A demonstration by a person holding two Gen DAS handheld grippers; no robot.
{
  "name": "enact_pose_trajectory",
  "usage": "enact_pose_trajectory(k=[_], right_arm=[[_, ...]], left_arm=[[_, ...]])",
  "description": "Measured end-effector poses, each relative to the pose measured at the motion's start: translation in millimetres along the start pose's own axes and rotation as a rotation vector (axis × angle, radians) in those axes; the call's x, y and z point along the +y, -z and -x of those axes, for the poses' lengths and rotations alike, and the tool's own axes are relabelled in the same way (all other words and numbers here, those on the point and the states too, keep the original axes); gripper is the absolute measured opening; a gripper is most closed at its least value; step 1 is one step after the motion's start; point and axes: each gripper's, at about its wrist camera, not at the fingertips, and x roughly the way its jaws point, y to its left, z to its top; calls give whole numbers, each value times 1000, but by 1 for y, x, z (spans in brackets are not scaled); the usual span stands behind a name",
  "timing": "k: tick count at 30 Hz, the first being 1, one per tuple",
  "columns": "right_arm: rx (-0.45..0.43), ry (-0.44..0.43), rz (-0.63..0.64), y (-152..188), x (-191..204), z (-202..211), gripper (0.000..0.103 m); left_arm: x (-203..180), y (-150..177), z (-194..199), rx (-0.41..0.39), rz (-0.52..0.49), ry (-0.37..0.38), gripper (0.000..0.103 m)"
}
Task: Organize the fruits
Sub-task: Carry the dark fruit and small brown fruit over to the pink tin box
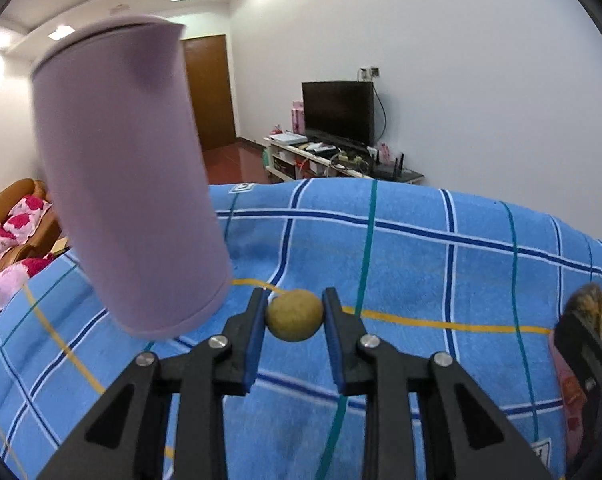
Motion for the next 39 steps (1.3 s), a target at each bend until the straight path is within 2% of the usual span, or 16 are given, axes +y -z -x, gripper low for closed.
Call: enact_pose_trajectory(k=[10,39], right_arm=[[-10,4,17,6,0,20,48],[-16,14,55,22,-16,61,48]], left_arm=[[-4,10,26,-46,7,-17,30],[-26,29,60,-62,-8,34,30]])
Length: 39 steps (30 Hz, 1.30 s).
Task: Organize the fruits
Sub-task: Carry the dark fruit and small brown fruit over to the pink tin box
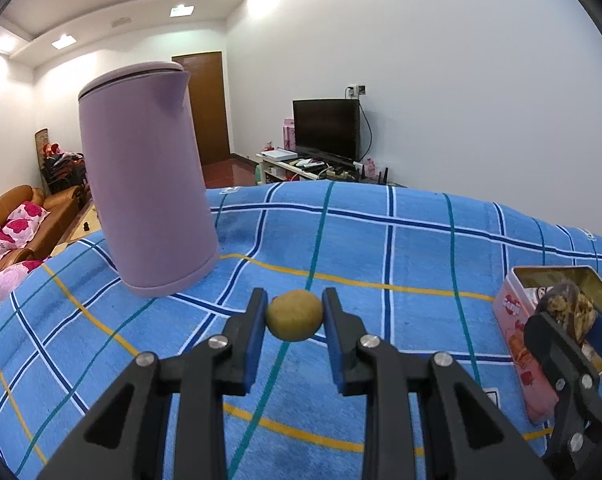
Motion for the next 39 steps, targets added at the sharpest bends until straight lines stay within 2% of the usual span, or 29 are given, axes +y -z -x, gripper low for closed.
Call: enact_pose_trajectory(k=[9,16,39], right_arm=[[-4,-8,-13,2,-12,7,48],[-25,-8,-25,0,-21,15,48],[-99,66,-51,-4,-77,44,48]], left_arm=[[-14,5,10,10,6,52,30],[-27,4,19,-13,-5,52,30],[-84,-7,46,-88,-49,121,30]])
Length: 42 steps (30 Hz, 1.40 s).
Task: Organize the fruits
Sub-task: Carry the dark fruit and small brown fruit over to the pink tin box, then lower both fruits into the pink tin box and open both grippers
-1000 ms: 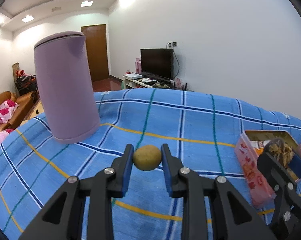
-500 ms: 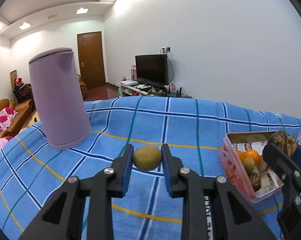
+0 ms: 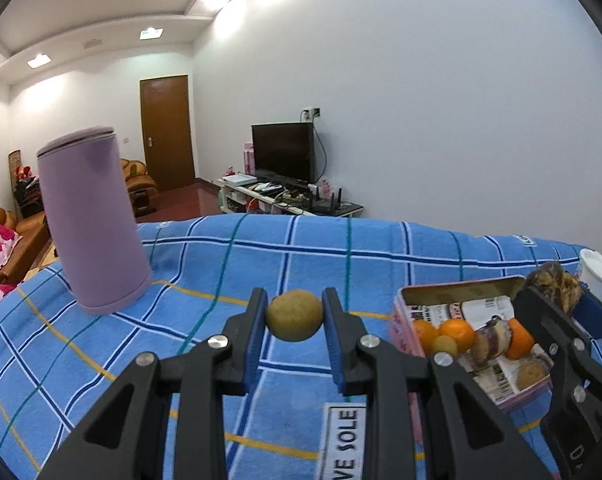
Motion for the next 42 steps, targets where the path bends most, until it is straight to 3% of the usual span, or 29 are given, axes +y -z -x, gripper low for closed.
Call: enact_pose_trajectory(k=[19,42], right_arm=[[-26,100,-53,-8,-54,4,48],[-44,212,-76,-18,-89,7,48]], left_arm=[[-41,-10,-4,-10,-29,71,30],[-81,-15,-22,26,-41,173,30]])
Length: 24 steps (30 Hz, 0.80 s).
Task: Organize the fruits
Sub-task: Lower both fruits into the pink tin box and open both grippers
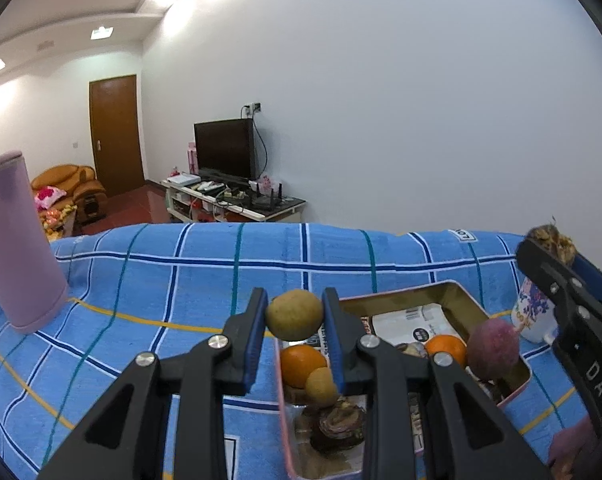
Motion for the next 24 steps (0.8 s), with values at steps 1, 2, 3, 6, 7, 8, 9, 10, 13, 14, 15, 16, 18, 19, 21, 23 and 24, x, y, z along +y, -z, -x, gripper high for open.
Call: enact_pose_trajectory(k=[1,2,3,6,7,8,9,10,13,14,15,16,18,19,21,23,24], right_arm=[[-3,12,1,-1,-2,-1,48],[-2,22,-1,-1,-5,-2,48],[2,26,-8,-1,-8,-4,48],[34,22,-45,1,-16,-14,48],[49,11,-57,2,-17,-17,48],[62,-2,-67,3,-18,-20,48],[72,-16,-73,4,-19,-22,48],[81,-28,-78,4,-18,-25,48],[105,-36,-76,6,-16,-35,48],[121,-39,-79,8,-16,-39,48],[136,-40,-83,10,-17,-44,48],[151,-41,-86,12,-16,-48,48],[184,-48,-96,15,-17,-57,48],[195,-48,-94,16,-16,-61,48],[210,-37,-76,18,-14,-67,48],[226,-39,-68,19,-12,-72,48],[234,-40,-65,19,-11,-75,48]], left_arm=[[3,-2,-1,-1,9,-4,30],[5,-3,-2,1,12,-6,30],[6,-4,-3,2,13,-9,30],[4,-6,-7,4,15,-12,30],[0,-5,-8,8,9,-1,30],[-2,-3,-8,12,1,7,30],[-6,-1,-8,15,-8,15,30],[-10,2,-9,18,-19,23,30],[-20,6,-12,33,-35,40,30],[-23,7,-14,37,-41,42,30],[-25,8,-15,38,-45,40,30],[-27,9,-17,44,-48,40,30],[-29,11,-21,63,-45,48,30],[-28,11,-23,72,-40,53,30],[-29,13,-26,85,-35,57,30],[-29,14,-29,91,-38,65,30],[-30,14,-30,92,-39,70,30]])
